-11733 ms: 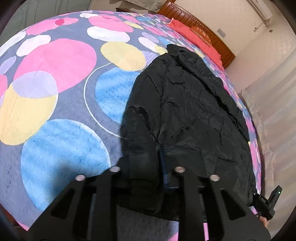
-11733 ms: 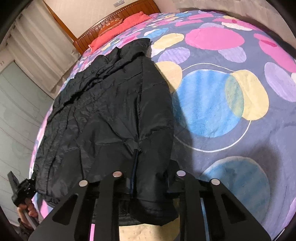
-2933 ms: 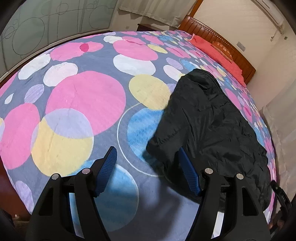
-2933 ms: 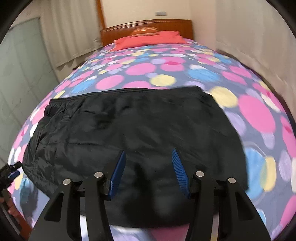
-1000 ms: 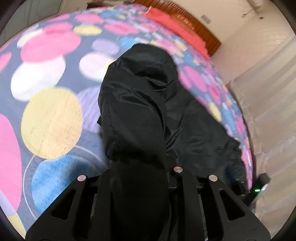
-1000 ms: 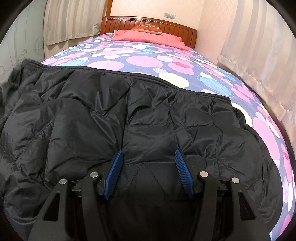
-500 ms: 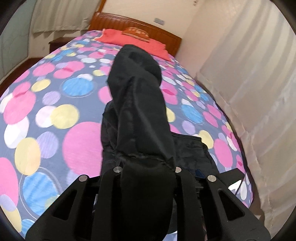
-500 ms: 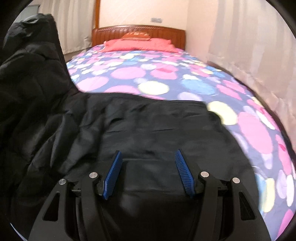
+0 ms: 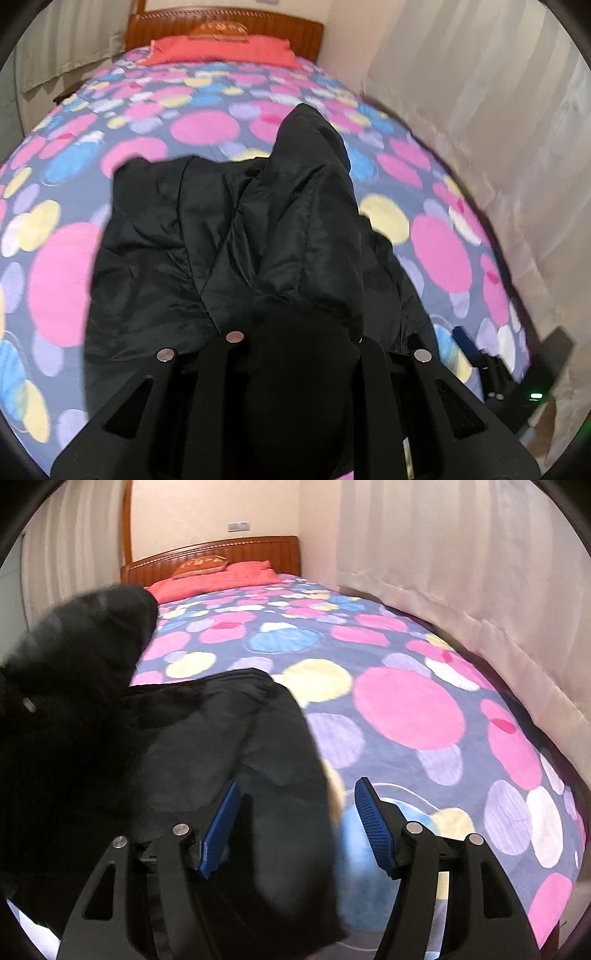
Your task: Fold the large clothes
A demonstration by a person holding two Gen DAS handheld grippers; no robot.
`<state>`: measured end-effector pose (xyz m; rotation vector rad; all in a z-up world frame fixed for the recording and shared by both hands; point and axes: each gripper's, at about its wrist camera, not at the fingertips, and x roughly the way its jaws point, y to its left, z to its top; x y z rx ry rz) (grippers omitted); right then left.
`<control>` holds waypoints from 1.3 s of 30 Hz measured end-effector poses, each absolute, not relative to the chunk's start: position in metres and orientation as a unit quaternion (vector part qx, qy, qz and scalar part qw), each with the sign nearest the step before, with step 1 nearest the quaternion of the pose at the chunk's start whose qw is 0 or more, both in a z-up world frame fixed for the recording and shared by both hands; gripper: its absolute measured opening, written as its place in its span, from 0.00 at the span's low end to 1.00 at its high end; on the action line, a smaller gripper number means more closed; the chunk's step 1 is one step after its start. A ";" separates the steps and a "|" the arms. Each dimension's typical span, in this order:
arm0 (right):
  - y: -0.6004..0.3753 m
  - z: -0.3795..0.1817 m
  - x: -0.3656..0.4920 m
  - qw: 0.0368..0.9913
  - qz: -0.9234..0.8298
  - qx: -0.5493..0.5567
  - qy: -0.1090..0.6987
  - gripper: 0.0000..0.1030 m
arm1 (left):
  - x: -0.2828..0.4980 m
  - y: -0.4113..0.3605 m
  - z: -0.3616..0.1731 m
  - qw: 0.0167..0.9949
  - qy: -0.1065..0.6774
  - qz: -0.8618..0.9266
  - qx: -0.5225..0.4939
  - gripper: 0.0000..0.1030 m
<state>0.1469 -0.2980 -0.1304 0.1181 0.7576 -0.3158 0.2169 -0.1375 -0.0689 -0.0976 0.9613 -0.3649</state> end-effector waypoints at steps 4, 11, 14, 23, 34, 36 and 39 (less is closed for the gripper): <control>-0.316 -0.137 0.143 0.911 -0.161 0.070 0.374 0.62 | 0.220 -0.167 -0.100 0.868 0.465 -0.171 -0.026 0.17; -0.324 -0.138 0.135 0.910 -0.167 0.079 0.371 0.62 | 0.217 -0.181 -0.118 0.877 0.452 -0.164 -0.006 0.17; -0.323 -0.138 0.133 0.910 -0.167 0.078 0.372 0.62 | 0.216 -0.181 -0.115 0.879 0.448 -0.163 0.000 0.17; -0.320 -0.125 0.126 0.912 -0.173 0.069 0.366 0.62 | 0.203 -0.179 -0.096 0.883 0.436 -0.175 -0.007 0.30; -0.295 -0.094 0.130 0.922 -0.161 0.048 0.350 0.62 | 0.166 -0.133 -0.033 0.893 0.387 -0.223 -0.051 0.60; -0.288 -0.090 0.133 0.924 -0.154 0.045 0.348 0.62 | 0.164 -0.115 -0.027 0.901 0.376 -0.211 -0.056 0.61; -0.277 -0.081 0.139 0.927 -0.136 0.052 0.344 0.62 | 0.166 -0.077 -0.026 0.917 0.360 -0.166 -0.055 0.67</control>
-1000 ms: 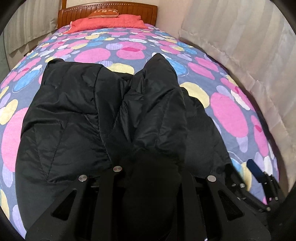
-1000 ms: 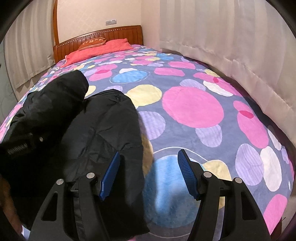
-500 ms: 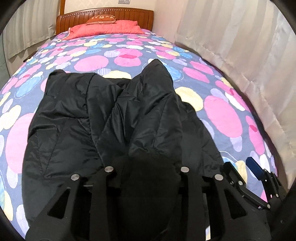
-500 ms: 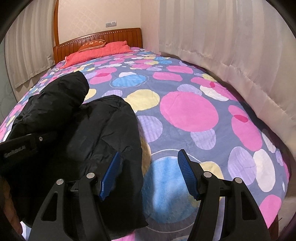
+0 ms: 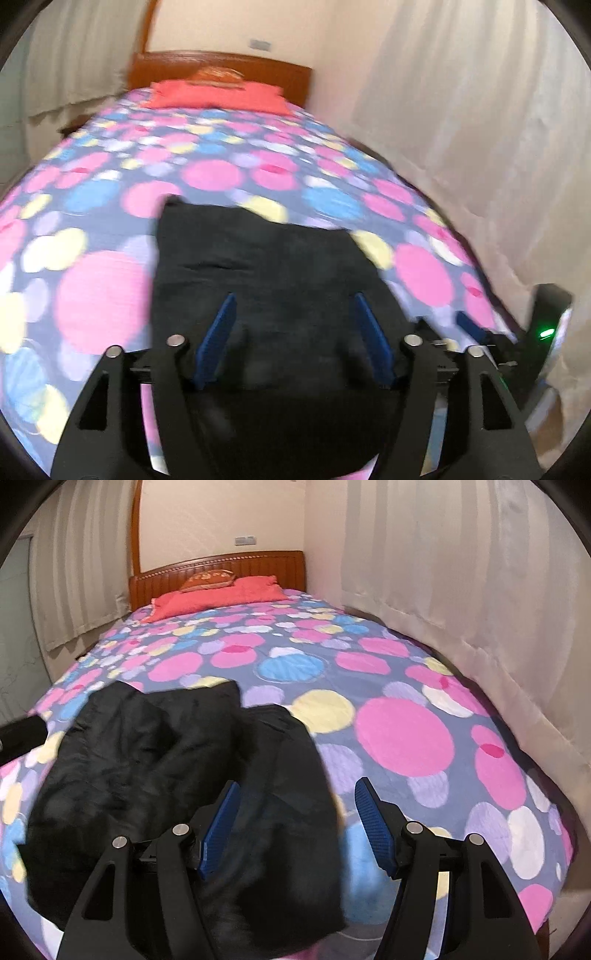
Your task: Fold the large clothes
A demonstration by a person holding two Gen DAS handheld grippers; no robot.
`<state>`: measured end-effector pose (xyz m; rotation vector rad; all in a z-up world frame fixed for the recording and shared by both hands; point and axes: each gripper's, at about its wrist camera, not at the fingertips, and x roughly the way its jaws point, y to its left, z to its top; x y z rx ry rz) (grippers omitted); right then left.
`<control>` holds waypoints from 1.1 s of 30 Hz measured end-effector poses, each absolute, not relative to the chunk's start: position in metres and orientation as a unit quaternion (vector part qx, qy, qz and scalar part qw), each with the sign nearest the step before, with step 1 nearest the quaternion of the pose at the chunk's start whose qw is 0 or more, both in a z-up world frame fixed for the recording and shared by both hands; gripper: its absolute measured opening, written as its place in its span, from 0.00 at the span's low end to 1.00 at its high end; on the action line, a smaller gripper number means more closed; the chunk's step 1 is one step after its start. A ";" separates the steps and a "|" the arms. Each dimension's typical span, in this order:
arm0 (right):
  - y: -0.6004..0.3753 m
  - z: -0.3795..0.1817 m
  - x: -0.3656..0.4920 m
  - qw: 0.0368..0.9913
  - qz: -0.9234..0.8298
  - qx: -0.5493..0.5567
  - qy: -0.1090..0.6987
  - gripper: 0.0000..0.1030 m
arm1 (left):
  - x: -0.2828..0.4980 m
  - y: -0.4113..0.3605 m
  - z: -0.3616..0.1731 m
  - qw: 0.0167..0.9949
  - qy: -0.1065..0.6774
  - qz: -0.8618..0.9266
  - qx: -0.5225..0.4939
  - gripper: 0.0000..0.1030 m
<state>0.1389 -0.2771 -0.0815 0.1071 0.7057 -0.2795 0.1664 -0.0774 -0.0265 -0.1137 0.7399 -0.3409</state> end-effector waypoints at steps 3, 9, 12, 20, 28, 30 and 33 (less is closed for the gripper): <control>-0.266 -0.076 0.149 0.929 -0.114 0.065 0.346 0.64 | 0.177 -0.042 -0.038 0.921 0.367 -0.121 -0.059 0.67; -0.239 -0.080 0.173 0.924 -0.065 0.088 0.366 0.72 | 0.196 0.001 -0.076 0.908 0.405 -0.075 -0.082 0.67; -0.225 -0.088 0.188 0.918 -0.060 0.078 0.385 0.76 | 0.200 0.006 -0.087 0.905 0.408 -0.079 -0.092 0.68; -0.216 -0.119 0.202 0.899 -0.049 0.100 0.424 0.67 | 0.208 -0.001 -0.095 0.907 0.403 -0.089 -0.090 0.69; -0.223 -0.095 0.196 0.914 -0.010 0.108 0.392 0.08 | 0.212 -0.001 -0.082 0.904 0.397 -0.115 -0.107 0.68; -0.231 -0.083 0.192 0.923 -0.028 0.092 0.372 0.07 | 0.209 -0.002 -0.072 0.910 0.382 -0.121 -0.108 0.68; -0.248 -0.078 0.187 0.929 -0.061 0.059 0.360 0.07 | 0.210 -0.012 -0.069 0.911 0.377 -0.137 -0.093 0.68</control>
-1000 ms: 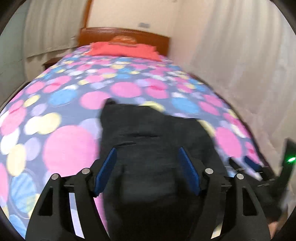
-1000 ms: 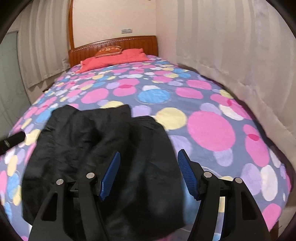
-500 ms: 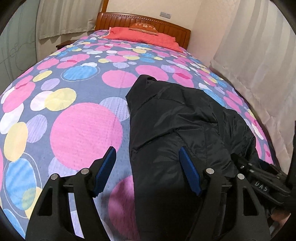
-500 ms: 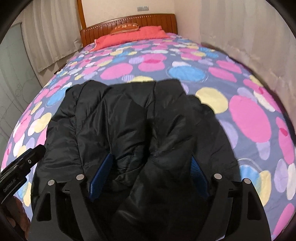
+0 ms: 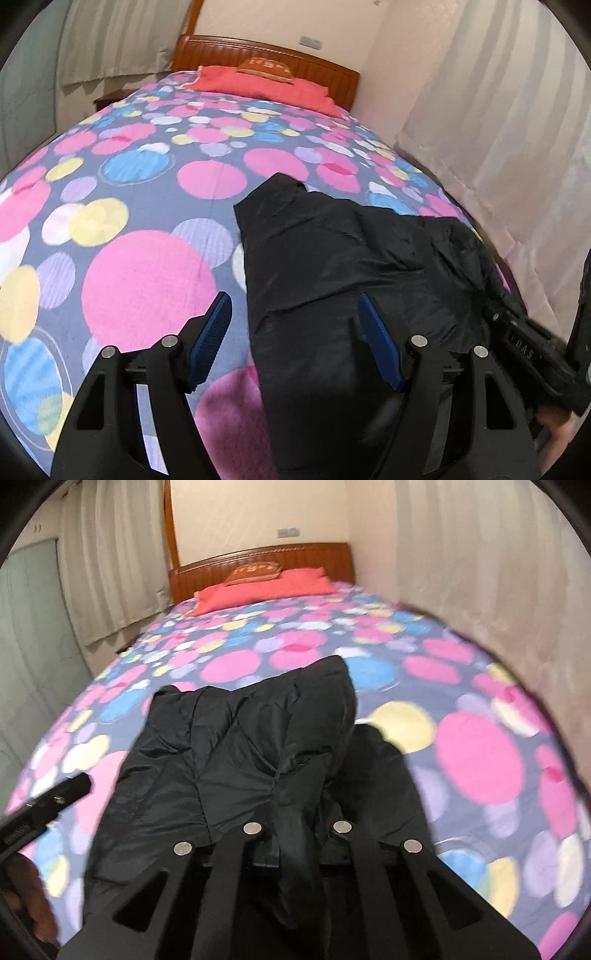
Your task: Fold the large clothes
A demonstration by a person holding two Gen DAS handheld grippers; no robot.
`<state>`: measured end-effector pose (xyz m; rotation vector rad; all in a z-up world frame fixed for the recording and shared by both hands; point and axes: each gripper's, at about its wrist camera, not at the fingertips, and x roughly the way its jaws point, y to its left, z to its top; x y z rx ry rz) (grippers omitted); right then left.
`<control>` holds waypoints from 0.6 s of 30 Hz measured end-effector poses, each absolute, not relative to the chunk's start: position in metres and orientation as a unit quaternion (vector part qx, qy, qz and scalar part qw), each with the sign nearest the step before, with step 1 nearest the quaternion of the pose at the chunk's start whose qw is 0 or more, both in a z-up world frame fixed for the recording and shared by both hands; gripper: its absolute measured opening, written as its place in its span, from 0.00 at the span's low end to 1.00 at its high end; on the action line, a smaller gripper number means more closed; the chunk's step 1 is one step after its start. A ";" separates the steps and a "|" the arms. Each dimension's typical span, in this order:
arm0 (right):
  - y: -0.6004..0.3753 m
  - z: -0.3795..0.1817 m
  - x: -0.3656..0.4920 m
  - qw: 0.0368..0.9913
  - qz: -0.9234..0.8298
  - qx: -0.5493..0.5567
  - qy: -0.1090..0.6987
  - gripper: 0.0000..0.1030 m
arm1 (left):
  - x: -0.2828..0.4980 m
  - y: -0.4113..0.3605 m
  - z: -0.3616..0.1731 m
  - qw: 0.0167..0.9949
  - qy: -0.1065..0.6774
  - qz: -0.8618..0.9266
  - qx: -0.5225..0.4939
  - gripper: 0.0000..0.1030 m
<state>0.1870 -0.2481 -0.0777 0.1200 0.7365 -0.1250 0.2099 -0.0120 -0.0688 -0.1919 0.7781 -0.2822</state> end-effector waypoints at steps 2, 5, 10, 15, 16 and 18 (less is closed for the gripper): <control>-0.264 -0.085 0.189 0.925 -0.074 0.062 0.369 0.07 | 0.215 -0.023 -0.075 0.906 0.386 -0.150 -0.090 0.68; -0.289 -0.105 0.189 0.914 -0.095 0.070 0.388 0.07 | 0.220 -0.042 -0.086 0.898 0.401 -0.162 -0.086 0.68; -0.307 -0.141 0.194 0.899 -0.109 0.064 0.419 0.08 | 0.223 -0.075 -0.106 0.893 0.416 -0.160 -0.054 0.68; -0.321 -0.168 0.195 0.893 -0.085 0.106 0.430 0.08 | 0.224 -0.092 -0.126 0.896 0.420 -0.143 -0.025 0.68; -0.319 -0.170 0.195 0.894 -0.087 0.104 0.427 0.08 | 0.224 -0.093 -0.128 0.897 0.419 -0.141 -0.022 0.68; -0.316 -0.174 0.196 0.896 -0.090 0.099 0.424 0.08 | 0.225 -0.093 -0.133 0.898 0.417 -0.136 -0.021 0.68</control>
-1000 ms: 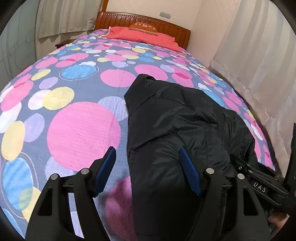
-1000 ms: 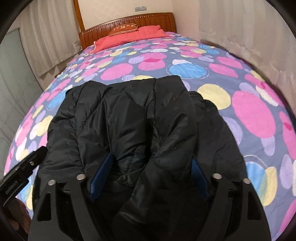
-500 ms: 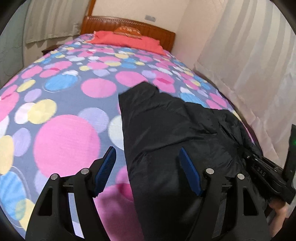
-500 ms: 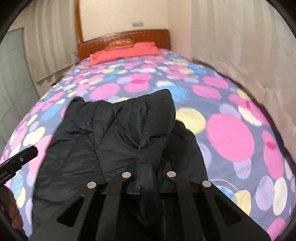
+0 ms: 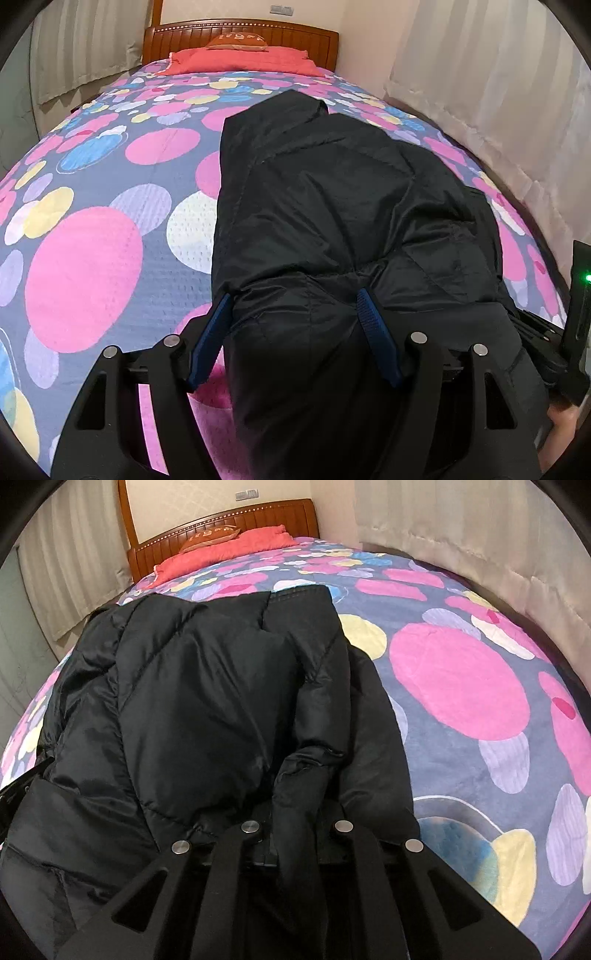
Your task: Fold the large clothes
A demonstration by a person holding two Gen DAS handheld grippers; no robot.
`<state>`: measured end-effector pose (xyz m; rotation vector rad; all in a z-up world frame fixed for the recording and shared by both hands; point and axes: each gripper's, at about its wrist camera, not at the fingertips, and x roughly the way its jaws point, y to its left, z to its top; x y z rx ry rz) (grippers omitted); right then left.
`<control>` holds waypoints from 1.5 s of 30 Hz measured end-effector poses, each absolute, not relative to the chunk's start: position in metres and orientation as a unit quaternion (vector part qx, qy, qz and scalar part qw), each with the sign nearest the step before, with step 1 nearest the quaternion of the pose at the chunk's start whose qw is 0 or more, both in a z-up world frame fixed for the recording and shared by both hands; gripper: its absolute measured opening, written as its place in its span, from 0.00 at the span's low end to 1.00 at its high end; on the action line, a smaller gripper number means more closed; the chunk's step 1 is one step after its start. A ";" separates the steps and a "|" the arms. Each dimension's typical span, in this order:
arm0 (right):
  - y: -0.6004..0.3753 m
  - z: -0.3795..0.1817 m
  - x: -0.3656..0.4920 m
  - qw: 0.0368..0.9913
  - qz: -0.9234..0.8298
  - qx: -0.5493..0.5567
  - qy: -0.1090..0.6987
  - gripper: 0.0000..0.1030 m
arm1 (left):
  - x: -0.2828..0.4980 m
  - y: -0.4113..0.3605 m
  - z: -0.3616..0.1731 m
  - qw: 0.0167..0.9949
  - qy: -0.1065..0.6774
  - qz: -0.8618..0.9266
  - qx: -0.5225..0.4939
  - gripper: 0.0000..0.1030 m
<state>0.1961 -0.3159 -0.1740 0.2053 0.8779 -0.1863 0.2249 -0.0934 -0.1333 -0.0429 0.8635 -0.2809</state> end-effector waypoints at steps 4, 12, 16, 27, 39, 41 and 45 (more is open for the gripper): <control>-0.315 -0.170 0.190 0.901 -0.090 0.100 0.413 0.09 | 0.223 -0.089 -0.132 0.902 0.409 -0.138 -0.024 0.67; -0.320 -0.119 0.164 0.903 -0.114 0.089 0.404 0.39 | 0.218 -0.061 -0.112 0.897 0.412 -0.148 -0.067 0.67; -0.309 -0.073 0.159 0.919 -0.125 0.065 0.369 0.39 | 0.221 -0.052 -0.092 0.903 0.396 -0.142 -0.085 0.67; -0.265 -0.073 0.233 0.924 -0.071 0.021 0.376 0.39 | 0.261 -0.072 -0.083 0.891 0.418 -0.141 -0.108 0.67; -0.283 -0.135 0.247 0.910 -0.072 0.039 0.406 0.39 | 0.265 -0.111 -0.123 0.898 0.425 -0.109 -0.037 0.76; -0.284 -0.143 0.246 0.912 -0.074 0.047 0.401 0.39 | 0.267 -0.113 -0.131 0.899 0.423 -0.105 -0.032 0.77; -0.285 -0.154 0.246 0.917 -0.079 0.052 0.387 0.38 | 0.270 -0.117 -0.140 0.905 0.413 -0.101 -0.019 0.78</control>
